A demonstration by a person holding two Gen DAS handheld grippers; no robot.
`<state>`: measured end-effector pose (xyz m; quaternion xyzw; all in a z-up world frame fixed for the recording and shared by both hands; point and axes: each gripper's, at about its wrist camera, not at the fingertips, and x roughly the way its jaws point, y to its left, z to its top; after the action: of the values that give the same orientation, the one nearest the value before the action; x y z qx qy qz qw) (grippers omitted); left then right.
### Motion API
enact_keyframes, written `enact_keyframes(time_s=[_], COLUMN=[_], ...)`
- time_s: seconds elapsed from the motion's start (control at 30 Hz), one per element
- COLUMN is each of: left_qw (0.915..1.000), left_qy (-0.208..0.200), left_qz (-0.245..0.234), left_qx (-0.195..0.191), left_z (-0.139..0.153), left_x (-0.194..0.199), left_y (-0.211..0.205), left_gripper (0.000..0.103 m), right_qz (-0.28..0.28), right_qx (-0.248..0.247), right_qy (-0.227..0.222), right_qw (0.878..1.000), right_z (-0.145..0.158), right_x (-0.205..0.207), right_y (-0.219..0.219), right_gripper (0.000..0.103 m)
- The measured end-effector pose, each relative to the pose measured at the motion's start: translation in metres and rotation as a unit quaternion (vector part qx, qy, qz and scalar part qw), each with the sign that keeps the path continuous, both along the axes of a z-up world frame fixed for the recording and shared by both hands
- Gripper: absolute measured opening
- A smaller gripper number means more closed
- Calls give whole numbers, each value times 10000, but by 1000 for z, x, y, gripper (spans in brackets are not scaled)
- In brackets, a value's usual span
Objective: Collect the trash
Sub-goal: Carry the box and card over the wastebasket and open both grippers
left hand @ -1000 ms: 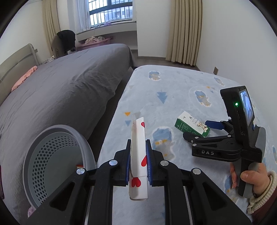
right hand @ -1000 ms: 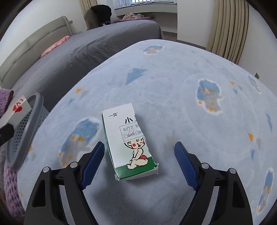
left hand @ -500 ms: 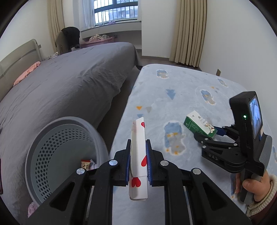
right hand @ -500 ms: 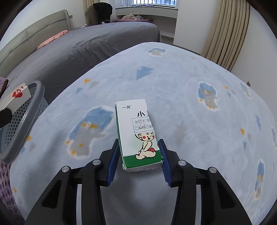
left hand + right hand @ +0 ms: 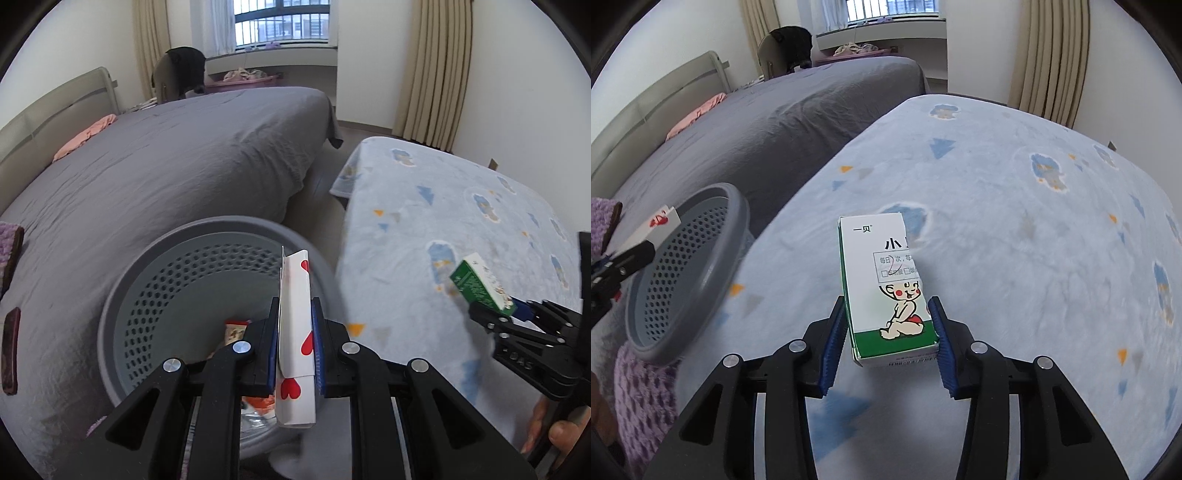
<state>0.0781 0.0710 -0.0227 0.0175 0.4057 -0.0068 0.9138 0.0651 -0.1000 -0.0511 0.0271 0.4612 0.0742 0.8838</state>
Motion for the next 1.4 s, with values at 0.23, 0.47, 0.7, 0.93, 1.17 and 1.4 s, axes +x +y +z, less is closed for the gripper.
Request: enact_keyframes(time_s=[0.23,0.47,0.7,0.93,1.17,1.4], left_qw=[9997,9992,9985,9983,9980,9975], left_qy=[4,20,99,119,176,251], left_qz=[224,397,504,542,580,614], left_qx=[-54,-108,-162,-155,-184,-238], left_z=[-8,-17,-27,-33,-36,-38], left_x=[-11,-12,-3,8,13,14], left_y=[51,87,111,123,130,133], left_gripper=[16,16,16,16,16,18], right_qz=[-107,240,632,1000,1162,1169], right_qx=[220,175,243,225,207,178], right_qy=[13,-21,-84,-66,-40,-94], right_qw=[9997,9996,9977,9947,9930,9929], right_z=[3,11,22,23,21,19], right_x=[-22,-22,-7,10,20,22], right_y=[33,81,128,169,190,191], right_gripper=[43,42,43,43,43,59])
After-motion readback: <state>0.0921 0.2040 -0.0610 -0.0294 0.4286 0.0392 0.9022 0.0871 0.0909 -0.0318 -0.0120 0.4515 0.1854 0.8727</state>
